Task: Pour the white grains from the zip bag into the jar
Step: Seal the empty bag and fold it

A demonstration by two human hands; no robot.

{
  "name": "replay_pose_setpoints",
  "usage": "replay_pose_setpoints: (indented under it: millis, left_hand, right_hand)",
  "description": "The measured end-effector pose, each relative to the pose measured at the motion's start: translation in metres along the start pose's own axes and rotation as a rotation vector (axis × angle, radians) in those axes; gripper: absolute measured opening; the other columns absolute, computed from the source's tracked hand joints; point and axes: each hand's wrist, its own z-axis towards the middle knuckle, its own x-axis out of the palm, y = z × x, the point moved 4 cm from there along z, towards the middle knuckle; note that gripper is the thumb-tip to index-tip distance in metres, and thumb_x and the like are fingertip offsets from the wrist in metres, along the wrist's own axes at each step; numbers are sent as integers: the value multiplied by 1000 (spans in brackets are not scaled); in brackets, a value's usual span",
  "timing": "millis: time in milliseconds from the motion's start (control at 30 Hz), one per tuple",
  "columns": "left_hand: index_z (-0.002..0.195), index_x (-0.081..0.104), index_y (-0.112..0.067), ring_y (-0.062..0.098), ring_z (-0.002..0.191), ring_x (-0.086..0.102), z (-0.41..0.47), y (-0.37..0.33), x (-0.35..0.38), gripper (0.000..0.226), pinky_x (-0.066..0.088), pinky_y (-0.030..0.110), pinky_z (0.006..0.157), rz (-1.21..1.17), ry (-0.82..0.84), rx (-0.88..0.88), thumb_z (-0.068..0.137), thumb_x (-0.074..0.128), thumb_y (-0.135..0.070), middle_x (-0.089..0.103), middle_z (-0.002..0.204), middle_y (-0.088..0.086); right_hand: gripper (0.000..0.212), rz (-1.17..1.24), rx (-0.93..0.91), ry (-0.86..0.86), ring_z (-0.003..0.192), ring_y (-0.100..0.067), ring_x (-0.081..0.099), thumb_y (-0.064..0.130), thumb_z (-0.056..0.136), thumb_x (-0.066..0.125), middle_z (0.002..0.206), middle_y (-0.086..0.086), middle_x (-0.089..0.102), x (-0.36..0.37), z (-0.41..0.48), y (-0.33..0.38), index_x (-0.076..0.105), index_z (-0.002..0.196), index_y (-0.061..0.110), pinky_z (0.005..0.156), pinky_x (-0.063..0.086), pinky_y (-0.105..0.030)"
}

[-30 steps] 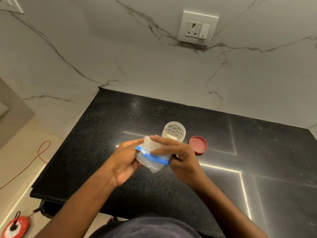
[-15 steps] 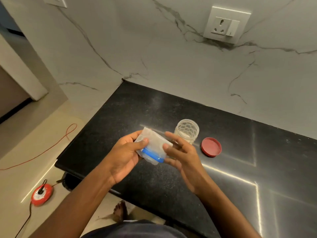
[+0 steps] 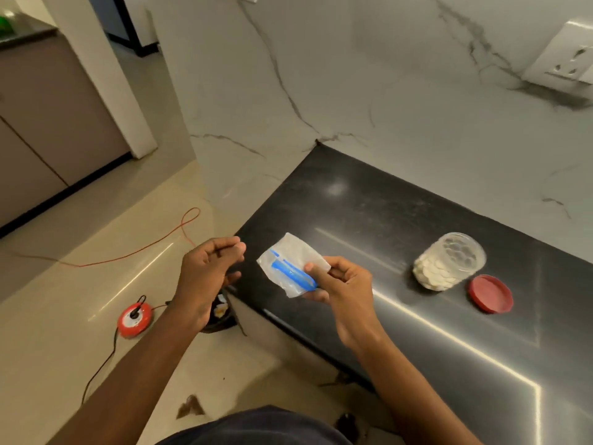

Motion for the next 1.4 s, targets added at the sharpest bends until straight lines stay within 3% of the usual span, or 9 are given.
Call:
replay_pose_setpoints:
  millis: [200, 333, 433, 533, 633, 900, 1067, 1267, 1400]
  left_hand:
    - [100, 79, -30, 6, 87, 75, 47, 10, -134, 16, 60, 28, 76, 75, -48, -1, 95, 75, -14, 82, 92, -6]
    - [102, 77, -26, -6, 75, 70, 77, 19, -209, 17, 55, 14, 64, 105, -125, -21, 96, 73, -11, 80, 85, -12]
    - [106, 77, -25, -8, 68, 64, 101, 34, -251, 14, 52, 20, 67, 145, -161, -53, 96, 72, -15, 76, 84, -12]
    - [108, 76, -20, -3, 67, 63, 130, 59, -278, 15, 50, 24, 73, 175, -172, -84, 96, 71, -13, 72, 83, -14]
    - [112, 74, -10, 7, 79, 65, 163, 91, -291, 16, 49, 24, 79, 229, -170, -122, 97, 69, -6, 73, 90, -3]
    - [117, 70, -8, 8, 90, 67, 246, 236, -307, 21, 49, 3, 77, 209, -132, -288, 97, 68, 0, 72, 99, 4]
    - [114, 70, -13, 9, 92, 67, 303, 344, -314, 21, 50, 17, 87, 221, -96, -342, 96, 70, -3, 74, 103, 6]
    - [118, 72, -14, 7, 91, 66, 358, 448, -311, 22, 47, 15, 76, 233, -47, -376, 97, 71, -8, 73, 107, 6]
    - [120, 71, -14, 4, 91, 65, 367, 474, -307, 22, 47, 17, 75, 250, -29, -386, 99, 69, -10, 73, 109, 3]
  right_hand:
    - [17, 97, 124, 51, 89, -36, 79, 10, 91, 79, 100, -20, 79, 152, 6, -47, 74, 105, 1, 69, 65, -36]
    - [20, 24, 173, 35, 90, -35, 78, 3, 86, 78, 100, -15, 77, 241, 14, -79, 71, 104, 6, 73, 65, -46]
    - [21, -29, 242, -9, 84, -26, 77, 0, 84, 75, 92, -6, 79, 291, 25, -113, 73, 100, 13, 61, 62, -31]
    - [21, -55, 321, -91, 91, -28, 75, -4, 88, 71, 102, -13, 77, 326, 48, -163, 71, 101, 12, 76, 66, -43]
    - [20, -124, 382, -207, 96, -34, 73, -4, 87, 71, 103, -14, 73, 340, 80, -220, 66, 103, 8, 85, 63, -52]
    - [25, -361, 594, -378, 79, -30, 67, -5, 85, 71, 99, -19, 65, 312, 190, -423, 59, 106, 2, 67, 63, -42]
    - [12, -605, 610, -290, 76, -33, 75, 1, 91, 63, 103, -20, 72, 296, 256, -549, 59, 87, 11, 63, 64, -39]
    - [17, -750, 628, -232, 85, -37, 78, 2, 99, 59, 111, -22, 74, 283, 319, -665, 73, 108, 2, 70, 66, -46]
    - [31, -778, 754, -128, 100, -33, 70, 10, 105, 54, 126, -23, 67, 281, 327, -701, 60, 134, 0, 88, 63, -47]
